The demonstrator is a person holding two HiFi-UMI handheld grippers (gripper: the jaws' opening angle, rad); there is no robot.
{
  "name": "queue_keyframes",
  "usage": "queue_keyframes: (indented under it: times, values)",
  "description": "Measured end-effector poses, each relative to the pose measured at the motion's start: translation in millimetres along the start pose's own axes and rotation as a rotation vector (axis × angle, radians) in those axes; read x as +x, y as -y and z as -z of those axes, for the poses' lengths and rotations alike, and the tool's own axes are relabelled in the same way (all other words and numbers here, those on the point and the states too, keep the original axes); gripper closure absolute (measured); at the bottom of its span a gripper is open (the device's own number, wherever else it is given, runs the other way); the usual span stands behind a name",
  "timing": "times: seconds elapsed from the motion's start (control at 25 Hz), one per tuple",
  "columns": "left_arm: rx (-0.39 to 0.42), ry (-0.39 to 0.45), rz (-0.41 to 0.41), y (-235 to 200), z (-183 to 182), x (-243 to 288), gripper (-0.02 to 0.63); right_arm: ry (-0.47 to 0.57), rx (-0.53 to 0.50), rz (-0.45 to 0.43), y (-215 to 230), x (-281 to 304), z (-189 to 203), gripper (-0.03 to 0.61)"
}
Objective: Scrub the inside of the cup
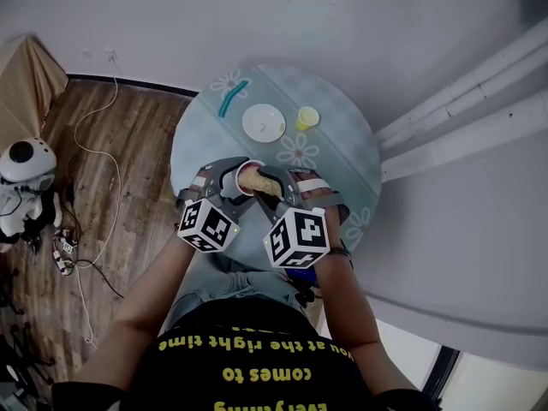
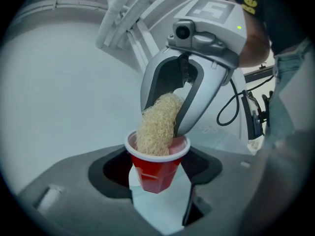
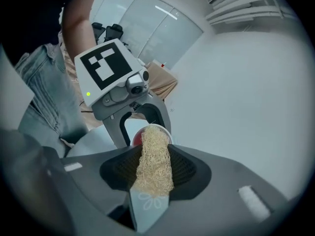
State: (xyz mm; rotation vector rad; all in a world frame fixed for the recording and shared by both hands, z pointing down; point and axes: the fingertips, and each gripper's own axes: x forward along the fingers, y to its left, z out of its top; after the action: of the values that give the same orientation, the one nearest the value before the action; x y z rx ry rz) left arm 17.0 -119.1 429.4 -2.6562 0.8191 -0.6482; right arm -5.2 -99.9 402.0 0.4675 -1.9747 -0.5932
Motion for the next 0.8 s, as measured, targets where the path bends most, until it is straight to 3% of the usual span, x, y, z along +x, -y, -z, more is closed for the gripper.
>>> queue_keyframes:
  times: [0.16, 0.4, 0.8]
  values:
    - [-0.021, -0.012, 0.010, 2.4, 3.5, 0.6, 0.301, -0.044, -0.096, -0.030, -3.7, 5.8, 1.6, 0.423]
    - [-0.045, -0.023, 0.029, 3.9, 5.3, 0.8, 0.301, -0.069, -0.163, -0.054, -6.2, 8.7, 1.9, 0.423]
    - [0.045, -0.073, 0.082, 20.9, 10.9, -1.2, 0.301, -0.089, -0.183, -0.112, -23.6, 9.7, 7.0, 0.417]
